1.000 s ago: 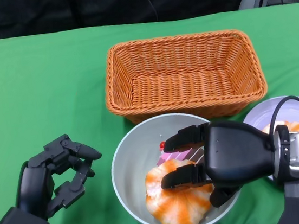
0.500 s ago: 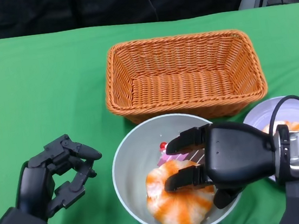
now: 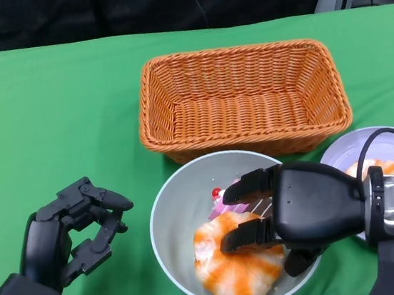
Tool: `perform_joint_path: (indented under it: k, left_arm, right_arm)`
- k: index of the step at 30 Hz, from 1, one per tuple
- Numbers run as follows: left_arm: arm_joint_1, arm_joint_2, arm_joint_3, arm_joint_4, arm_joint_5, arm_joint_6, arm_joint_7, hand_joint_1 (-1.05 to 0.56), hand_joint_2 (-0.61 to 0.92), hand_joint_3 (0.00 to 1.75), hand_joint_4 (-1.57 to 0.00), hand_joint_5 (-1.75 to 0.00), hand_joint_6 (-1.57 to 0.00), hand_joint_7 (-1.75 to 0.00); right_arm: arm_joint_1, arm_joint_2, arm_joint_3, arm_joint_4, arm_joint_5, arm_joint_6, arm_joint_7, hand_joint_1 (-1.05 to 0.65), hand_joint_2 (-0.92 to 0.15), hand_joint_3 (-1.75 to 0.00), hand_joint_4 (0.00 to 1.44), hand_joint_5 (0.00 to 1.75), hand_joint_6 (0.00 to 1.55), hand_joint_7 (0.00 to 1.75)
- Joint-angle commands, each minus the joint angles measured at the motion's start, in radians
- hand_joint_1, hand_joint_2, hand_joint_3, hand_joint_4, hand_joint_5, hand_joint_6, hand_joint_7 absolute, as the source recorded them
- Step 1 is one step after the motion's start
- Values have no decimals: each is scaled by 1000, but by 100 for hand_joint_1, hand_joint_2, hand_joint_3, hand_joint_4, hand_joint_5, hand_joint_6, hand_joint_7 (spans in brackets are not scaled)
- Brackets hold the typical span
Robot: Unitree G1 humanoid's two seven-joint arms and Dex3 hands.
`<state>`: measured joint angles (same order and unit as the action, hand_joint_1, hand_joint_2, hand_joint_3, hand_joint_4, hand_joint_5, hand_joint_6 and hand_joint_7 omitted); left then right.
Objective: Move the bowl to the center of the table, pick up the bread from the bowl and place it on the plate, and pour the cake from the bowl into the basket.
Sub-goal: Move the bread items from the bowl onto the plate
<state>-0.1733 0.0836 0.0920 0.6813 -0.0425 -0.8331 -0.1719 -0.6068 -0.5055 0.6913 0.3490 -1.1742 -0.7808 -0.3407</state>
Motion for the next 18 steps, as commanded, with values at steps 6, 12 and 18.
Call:
perform_joint_path:
  k: [6,12,18]
  left_arm:
    - [17,11,1,-19,-10,9,-6,1,86,54,-74,-139,-80,-105]
    - [26,9,0,-31,-13,13,-8,0,86,53,-74,-139,-79,-104]
    - [28,7,-2,-33,1,3,3,0,87,51,-74,-139,-80,-103]
  right_arm:
    - [5,13,38,41,-36,29,-57,-86,-84,-1,60,2,62,0]
    - [-2,30,65,70,-40,47,-81,-85,-85,0,59,1,62,0]
    - [-8,42,86,91,-36,65,-84,-84,-85,0,57,0,60,0]
